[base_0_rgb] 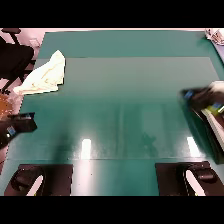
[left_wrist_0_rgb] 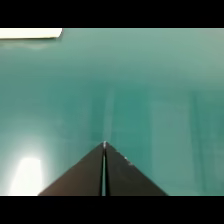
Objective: Fold the shirts.
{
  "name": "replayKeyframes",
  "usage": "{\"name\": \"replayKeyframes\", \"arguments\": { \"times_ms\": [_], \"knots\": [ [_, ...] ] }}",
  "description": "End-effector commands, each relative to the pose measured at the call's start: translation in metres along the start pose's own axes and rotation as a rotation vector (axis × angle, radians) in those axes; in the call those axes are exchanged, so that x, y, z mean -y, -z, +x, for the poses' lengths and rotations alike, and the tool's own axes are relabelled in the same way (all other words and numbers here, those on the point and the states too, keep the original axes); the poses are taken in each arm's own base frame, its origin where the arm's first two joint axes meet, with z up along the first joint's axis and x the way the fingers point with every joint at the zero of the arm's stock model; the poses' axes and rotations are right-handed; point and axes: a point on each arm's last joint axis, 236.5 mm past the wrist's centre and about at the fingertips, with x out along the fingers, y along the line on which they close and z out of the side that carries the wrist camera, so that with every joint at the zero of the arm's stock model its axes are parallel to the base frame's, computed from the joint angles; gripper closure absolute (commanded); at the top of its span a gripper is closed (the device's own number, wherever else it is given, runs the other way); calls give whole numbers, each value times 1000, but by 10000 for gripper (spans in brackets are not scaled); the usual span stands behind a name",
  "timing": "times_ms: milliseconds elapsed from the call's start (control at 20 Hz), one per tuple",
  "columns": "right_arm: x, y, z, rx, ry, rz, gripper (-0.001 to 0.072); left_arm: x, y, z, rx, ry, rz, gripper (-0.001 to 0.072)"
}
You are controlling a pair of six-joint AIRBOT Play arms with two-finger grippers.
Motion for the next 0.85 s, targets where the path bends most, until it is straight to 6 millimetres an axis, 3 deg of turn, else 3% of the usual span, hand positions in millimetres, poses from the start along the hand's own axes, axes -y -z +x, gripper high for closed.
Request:
{"name": "replayKeyframes", "arguments": {
  "times_ms": [0, 100, 200, 450, 600, 800],
  "knots": [
    [0, 104, 35, 12, -70, 152, 593, -14, 42, 0, -49, -18, -25, 678],
    [0, 134, 39, 11, -91, 153, 593, -17, 51, -1, -88, -33, -22, 678],
    [-1, 142, 37, 42, -108, 132, 592, -17, 52, -1, -89, -33, -22, 678],
    [-9, 136, 24, 128, -149, 107, 591, -14, 43, 0, -55, -20, -22, 678],
    [-6, 135, 30, 94, -135, 124, 591, -11, 33, 0, -10, -4, -22, 678],
    [-5, 152, 41, -48, -115, 174, 591, -5, 19, 0, 49, 18, -22, 678]
  ]
}}
